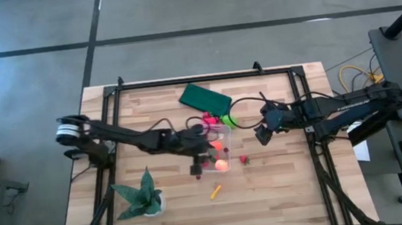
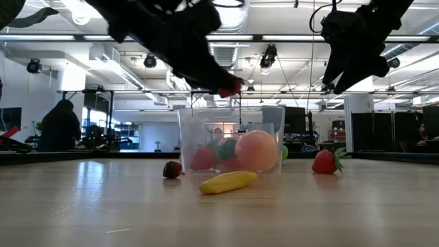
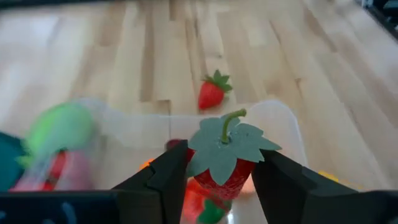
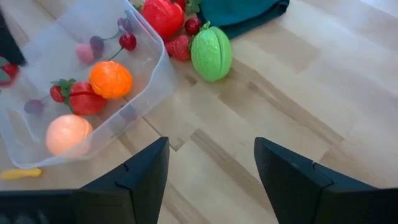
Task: Pick and placing Produce into tupperware
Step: Put the red strawberry into the transparent bin
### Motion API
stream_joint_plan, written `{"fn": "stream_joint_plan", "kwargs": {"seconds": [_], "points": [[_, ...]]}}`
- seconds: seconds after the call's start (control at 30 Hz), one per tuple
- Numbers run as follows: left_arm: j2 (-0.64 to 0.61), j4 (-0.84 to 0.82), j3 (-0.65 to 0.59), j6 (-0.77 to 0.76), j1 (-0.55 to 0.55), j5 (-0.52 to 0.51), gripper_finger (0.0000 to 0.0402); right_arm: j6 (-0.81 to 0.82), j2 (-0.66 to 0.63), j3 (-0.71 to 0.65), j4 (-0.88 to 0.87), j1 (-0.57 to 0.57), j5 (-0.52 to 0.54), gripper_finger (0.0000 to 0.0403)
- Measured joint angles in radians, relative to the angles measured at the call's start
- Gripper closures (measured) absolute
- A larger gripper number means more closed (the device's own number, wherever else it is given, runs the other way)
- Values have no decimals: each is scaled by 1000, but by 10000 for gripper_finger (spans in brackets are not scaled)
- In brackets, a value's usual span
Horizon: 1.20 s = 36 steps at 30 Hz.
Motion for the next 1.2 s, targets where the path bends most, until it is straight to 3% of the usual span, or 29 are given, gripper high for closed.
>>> {"fn": "stream_joint_plan", "kwargs": {"seconds": [0.23, 0.43, 0.57, 0.7, 0.83, 1.07, 1.2], "points": [[53, -23, 63, -76, 9, 8, 171, 2, 1, -5, -5, 0, -52, 174], [-18, -241, 74, -78, 23, -171, 112, -13, 1, -12, -11, 0, -54, 174], [-104, -394, 63, -141, 26, -186, 107, -45, 1, -19, -9, 0, -54, 174], [-155, -540, 41, -358, 28, -135, 107, -63, 1, -28, -9, 0, -41, 174], [-173, -549, 7, -537, 29, -20, 107, -84, 1, -30, -6, 0, -35, 174], [-168, -536, -63, -796, 68, 32, 107, -77, 1, -30, -2, 0, -35, 174], [-169, -522, -68, -838, 115, 63, 107, -42, 1, -30, -2, 0, -35, 174]]}}
